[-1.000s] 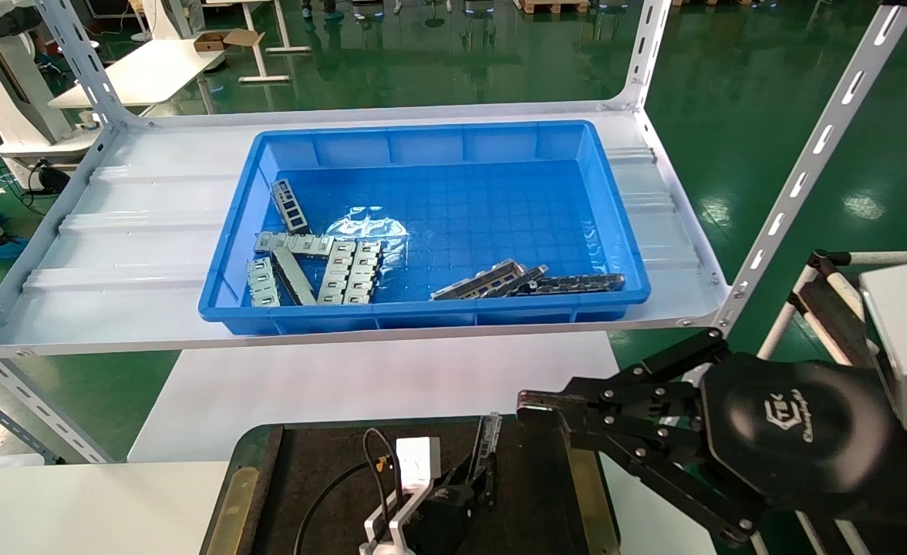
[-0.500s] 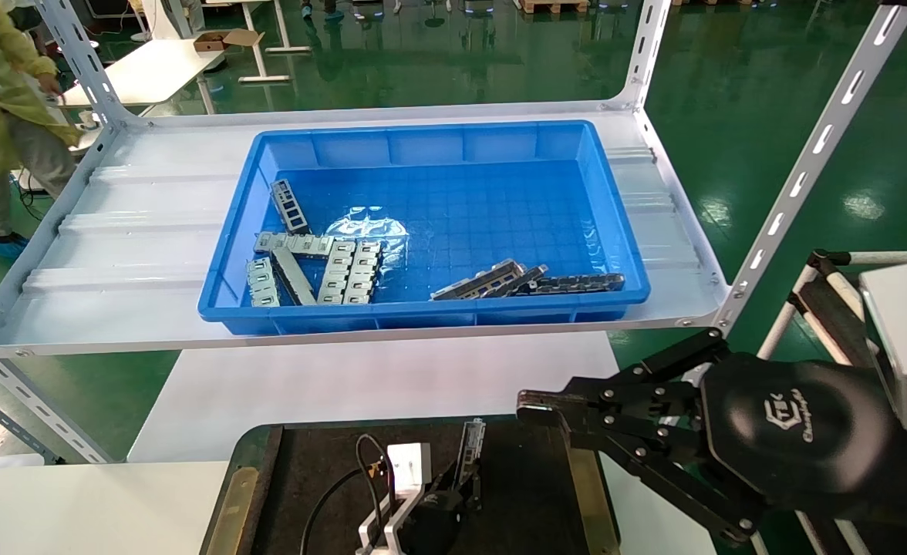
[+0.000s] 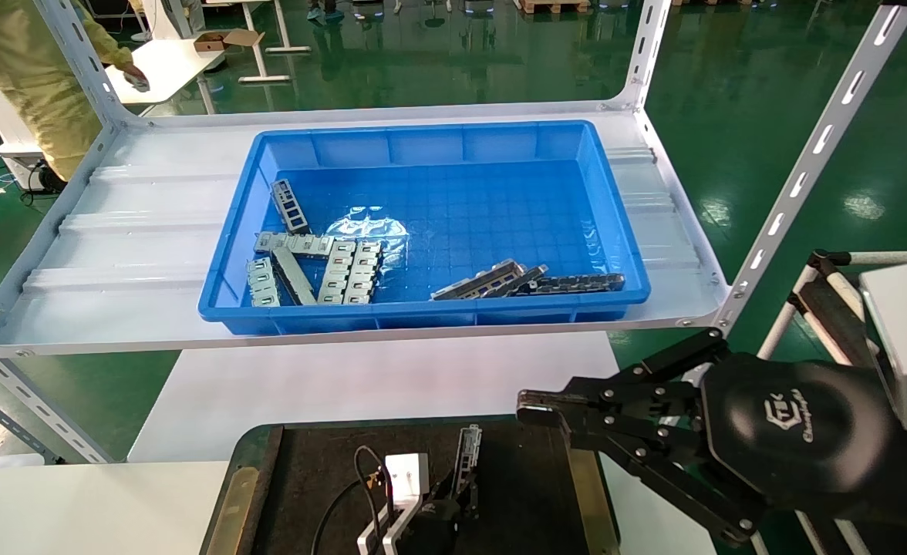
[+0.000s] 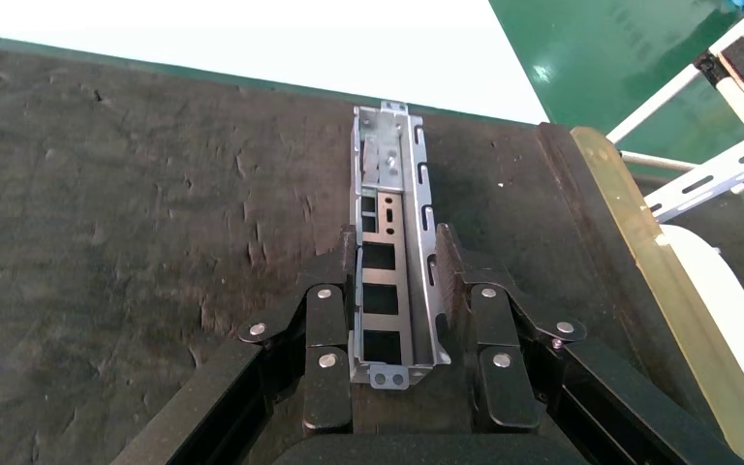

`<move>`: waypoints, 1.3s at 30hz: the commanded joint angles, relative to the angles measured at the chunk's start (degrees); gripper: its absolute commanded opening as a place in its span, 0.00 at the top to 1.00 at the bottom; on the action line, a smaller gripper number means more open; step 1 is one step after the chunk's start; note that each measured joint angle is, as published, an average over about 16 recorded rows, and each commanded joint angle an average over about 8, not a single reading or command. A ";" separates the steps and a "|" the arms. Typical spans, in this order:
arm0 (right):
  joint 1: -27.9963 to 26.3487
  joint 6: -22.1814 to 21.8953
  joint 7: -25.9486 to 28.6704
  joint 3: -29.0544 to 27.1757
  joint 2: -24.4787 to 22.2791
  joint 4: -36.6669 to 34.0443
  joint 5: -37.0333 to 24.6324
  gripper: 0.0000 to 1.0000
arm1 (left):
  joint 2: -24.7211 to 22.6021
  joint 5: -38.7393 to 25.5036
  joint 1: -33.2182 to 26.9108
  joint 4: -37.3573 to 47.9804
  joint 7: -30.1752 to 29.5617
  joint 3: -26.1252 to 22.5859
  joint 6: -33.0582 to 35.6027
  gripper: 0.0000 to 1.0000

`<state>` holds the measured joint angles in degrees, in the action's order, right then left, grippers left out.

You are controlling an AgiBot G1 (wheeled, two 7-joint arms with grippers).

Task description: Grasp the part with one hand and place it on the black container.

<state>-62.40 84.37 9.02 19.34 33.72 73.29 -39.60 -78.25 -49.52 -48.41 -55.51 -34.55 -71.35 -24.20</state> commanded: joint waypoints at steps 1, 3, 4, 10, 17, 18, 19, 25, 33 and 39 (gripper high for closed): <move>0.00 0.00 0.00 0.00 0.00 0.00 0.00 0.00 | -0.01 -0.59 -0.08 0.45 -1.66 -0.73 -0.16 0.00; 0.00 0.00 0.00 0.01 0.00 0.00 0.00 0.00 | -0.02 -0.86 -0.27 0.69 -3.07 -1.46 -0.39 0.00; 0.00 0.00 0.00 0.01 0.00 0.00 0.00 0.00 | -0.03 -0.97 -0.38 0.75 -3.73 -1.81 -0.53 0.00; 0.00 -0.01 -0.01 0.02 -0.01 0.00 0.01 0.00 | -0.01 -1.76 -1.25 0.20 -7.24 -3.86 -1.51 0.00; -0.01 -0.01 -0.01 0.02 -0.01 0.00 0.02 0.00 | 0.31 -3.09 -2.73 -0.89 -10.20 -5.86 -1.83 0.00; -0.01 -0.01 -0.01 0.03 -0.01 0.00 0.02 0.00 | 0.40 -3.34 -2.96 -0.99 -10.47 -6.10 -1.71 0.00; -0.01 -0.01 -0.01 0.03 -0.01 0.00 0.02 0.00 | 0.54 -3.63 -3.19 -1.09 -10.70 -6.33 -1.51 0.00; -0.01 -0.01 -0.02 0.04 -0.01 0.00 0.02 0.00 | 2.72 -5.75 -4.72 -2.51 -11.51 -7.35 1.38 0.00; -0.01 -0.02 -0.02 0.05 -0.02 0.00 0.03 0.00 | 11.99 -9.61 -7.07 -11.74 -13.42 -6.93 10.76 0.00; -0.01 -0.02 -0.03 0.05 -0.02 0.00 0.04 0.00 | 20.01 -11.61 -8.28 -19.76 -15.07 -4.55 20.68 0.00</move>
<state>-62.41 84.35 8.99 19.40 33.70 73.29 -39.56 -59.03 -60.92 -56.53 -73.84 -48.66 -75.48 -3.37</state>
